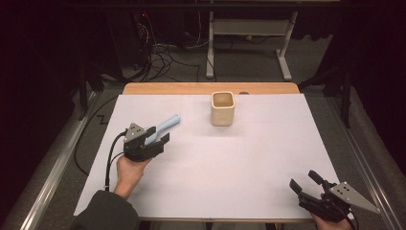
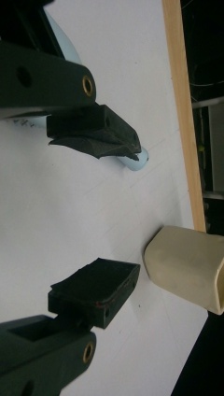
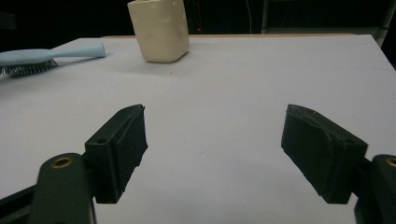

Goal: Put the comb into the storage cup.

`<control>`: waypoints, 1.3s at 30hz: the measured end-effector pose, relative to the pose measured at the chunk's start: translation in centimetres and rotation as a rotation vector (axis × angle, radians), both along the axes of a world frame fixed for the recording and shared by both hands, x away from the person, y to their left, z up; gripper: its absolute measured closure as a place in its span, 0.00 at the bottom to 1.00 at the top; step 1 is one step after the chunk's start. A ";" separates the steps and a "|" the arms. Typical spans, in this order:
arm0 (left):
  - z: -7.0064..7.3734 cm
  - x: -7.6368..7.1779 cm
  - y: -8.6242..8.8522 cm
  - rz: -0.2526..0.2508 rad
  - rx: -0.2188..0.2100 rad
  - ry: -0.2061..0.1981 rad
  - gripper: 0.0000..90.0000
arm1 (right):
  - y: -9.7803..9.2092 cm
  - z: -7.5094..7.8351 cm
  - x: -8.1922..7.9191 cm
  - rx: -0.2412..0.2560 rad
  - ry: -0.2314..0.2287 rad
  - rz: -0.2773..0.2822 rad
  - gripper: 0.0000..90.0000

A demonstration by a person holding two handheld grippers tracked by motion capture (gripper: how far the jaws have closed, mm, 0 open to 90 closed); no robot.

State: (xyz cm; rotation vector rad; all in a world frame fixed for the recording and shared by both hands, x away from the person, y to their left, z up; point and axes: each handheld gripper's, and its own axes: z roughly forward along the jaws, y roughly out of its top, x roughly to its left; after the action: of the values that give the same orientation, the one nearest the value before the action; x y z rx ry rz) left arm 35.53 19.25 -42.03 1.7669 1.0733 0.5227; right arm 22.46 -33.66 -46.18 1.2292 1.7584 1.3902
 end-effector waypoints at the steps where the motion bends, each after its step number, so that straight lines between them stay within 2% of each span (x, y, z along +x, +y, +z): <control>1: 0.0 0.1 -0.1 0.001 0.003 0.001 0.42 | 0.0 0.0 0.0 -0.001 0.000 0.000 0.25; 4: 0.1 0.5 -0.2 0.003 0.002 0.006 0.42 | 0.0 0.0 0.0 0.001 0.000 0.000 0.25; 14: 0.9 2.0 -0.8 0.009 0.036 0.023 0.44 | 0.0 0.0 0.0 0.001 0.000 0.002 0.26; 24: 1.1 3.4 -1.8 0.006 0.066 0.061 0.44 | 0.0 0.0 0.0 -0.001 0.001 0.007 0.26; 27: 1.1 4.0 -2.1 0.004 0.100 0.094 0.42 | 0.1 0.0 0.0 -0.004 0.000 0.009 0.26; 31: 1.4 4.5 -2.2 0.008 0.107 0.109 0.42 | 0.1 0.0 0.0 -0.002 0.004 0.010 0.26; 35: 2.0 4.8 -2.5 0.016 0.144 0.128 0.44 | 0.1 0.0 0.0 -0.004 0.005 0.010 0.26; 37: 2.2 5.1 -2.5 0.020 0.138 0.158 0.44 | 0.2 0.0 0.0 -0.005 0.006 0.011 0.26; 39: 2.5 5.5 -2.6 0.023 0.174 0.193 0.45 | 0.2 0.0 0.0 -0.010 0.007 0.013 0.26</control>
State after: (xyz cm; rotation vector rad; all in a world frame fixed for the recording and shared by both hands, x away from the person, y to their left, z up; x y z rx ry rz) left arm 41.02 16.67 -39.51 1.9915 1.2125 0.4786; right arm 22.48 -33.51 -46.20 1.2208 1.7797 1.3841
